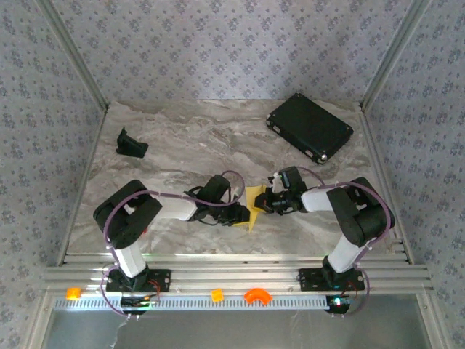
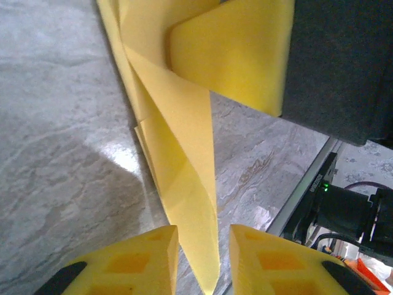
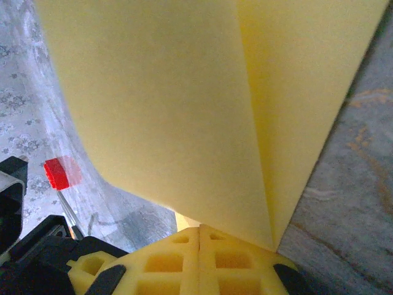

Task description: Fold a paper plane with a square sheet of paper (pick it up from the middle)

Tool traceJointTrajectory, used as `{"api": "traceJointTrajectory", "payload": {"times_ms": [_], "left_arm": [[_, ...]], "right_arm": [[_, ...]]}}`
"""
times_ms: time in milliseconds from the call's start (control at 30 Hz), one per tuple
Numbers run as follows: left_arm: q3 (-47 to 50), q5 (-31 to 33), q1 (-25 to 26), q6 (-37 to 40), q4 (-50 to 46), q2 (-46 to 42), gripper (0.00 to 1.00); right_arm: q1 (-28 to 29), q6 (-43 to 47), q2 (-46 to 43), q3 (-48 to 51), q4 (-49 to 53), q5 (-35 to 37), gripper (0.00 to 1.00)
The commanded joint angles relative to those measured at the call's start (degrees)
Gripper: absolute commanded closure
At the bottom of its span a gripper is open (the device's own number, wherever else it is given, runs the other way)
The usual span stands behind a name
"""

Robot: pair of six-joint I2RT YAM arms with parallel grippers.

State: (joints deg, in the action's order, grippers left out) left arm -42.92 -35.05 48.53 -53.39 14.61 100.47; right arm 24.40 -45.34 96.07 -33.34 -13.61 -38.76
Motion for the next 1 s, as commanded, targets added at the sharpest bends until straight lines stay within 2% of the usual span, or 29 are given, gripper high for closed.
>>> {"api": "traceJointTrajectory", "payload": {"times_ms": [0, 200, 433, 533, 733, 967], "left_arm": [[-1.6, 0.0, 0.7, 1.3, -2.3, -0.9, 0.69], [-3.5, 0.1, 2.1, 2.3, -4.0, 0.3, 0.66], [-3.1, 0.3, 2.3, 3.1, -5.2, 1.2, 0.84], [-3.0, 0.1, 2.4, 3.4, -6.0, 1.6, 0.88], [-2.6, 0.2, 3.0, 3.5, -6.4, 2.8, 0.89], [-0.2, 1.5, 3.3, 3.0, -6.3, 2.5, 0.94]], "right_arm": [[0.1, 1.0, 1.6, 1.1, 8.1, 5.6, 0.97], [0.1, 0.8, 1.7, 1.1, 8.0, 5.5, 0.97], [0.2, 0.7, 1.9, 0.9, 8.2, 5.5, 0.97], [0.2, 0.7, 2.1, 0.8, 8.3, 5.5, 0.98], [0.2, 1.0, 2.4, 0.7, 8.7, 5.4, 0.98], [0.5, 1.1, 2.6, 0.3, 9.4, 6.0, 0.98]]}}
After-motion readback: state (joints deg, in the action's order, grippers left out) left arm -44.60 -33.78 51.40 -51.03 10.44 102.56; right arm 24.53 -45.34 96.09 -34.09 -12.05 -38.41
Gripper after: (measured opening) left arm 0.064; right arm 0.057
